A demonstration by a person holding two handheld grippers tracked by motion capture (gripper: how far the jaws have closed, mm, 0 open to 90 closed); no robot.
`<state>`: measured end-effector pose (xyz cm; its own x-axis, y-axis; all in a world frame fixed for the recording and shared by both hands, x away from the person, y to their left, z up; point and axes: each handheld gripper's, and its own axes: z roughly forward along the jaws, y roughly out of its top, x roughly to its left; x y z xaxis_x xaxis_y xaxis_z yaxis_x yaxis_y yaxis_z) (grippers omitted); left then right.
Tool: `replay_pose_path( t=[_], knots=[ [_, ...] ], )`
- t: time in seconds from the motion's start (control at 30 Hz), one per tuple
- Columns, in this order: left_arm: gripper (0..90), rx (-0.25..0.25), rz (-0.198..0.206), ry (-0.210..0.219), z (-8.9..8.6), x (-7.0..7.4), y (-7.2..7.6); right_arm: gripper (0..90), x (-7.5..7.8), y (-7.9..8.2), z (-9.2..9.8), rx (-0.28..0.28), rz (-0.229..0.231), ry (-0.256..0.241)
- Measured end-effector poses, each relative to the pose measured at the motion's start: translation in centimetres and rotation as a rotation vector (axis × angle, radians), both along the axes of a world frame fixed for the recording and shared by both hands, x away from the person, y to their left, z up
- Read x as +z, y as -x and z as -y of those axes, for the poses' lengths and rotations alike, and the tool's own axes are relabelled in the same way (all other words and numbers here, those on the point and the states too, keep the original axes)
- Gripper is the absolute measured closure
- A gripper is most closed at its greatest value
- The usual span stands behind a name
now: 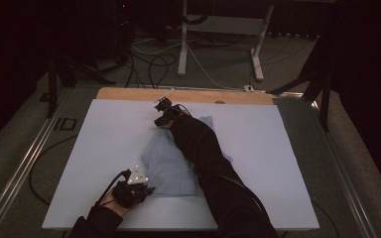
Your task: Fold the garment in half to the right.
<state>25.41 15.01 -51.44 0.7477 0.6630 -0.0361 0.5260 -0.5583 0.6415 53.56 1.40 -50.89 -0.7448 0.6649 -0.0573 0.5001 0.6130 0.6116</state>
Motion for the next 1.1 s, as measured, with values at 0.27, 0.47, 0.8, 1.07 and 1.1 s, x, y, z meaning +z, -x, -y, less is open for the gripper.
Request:
replay_pose_path(
  t=[0.27,0.47,0.8,1.07,1.1],
  knots=[
    [86.8,0.000,-0.002,-0.003,0.0,-0.2,0.0,58.1,-0.4,0.1,-0.5,0.018,0.025,0.074],
    [86.8,0.001,-0.005,-0.002,0.0,-0.2,-0.1,67.9,-0.6,0.2,-0.9,0.047,0.055,0.134],
    [86.8,0.001,-0.007,-0.005,-0.1,-0.1,-0.1,86.9,0.1,0.7,-1.4,0.076,0.111,0.185],
    [86.9,-0.003,-0.002,0.008,-0.1,0.1,0.0,87.5,1.3,0.9,-1.2,0.093,0.130,0.168],
    [86.9,-0.001,-0.002,0.010,0.0,0.1,0.0,87.5,1.5,1.0,-1.2,0.098,0.132,0.156]
  ],
)
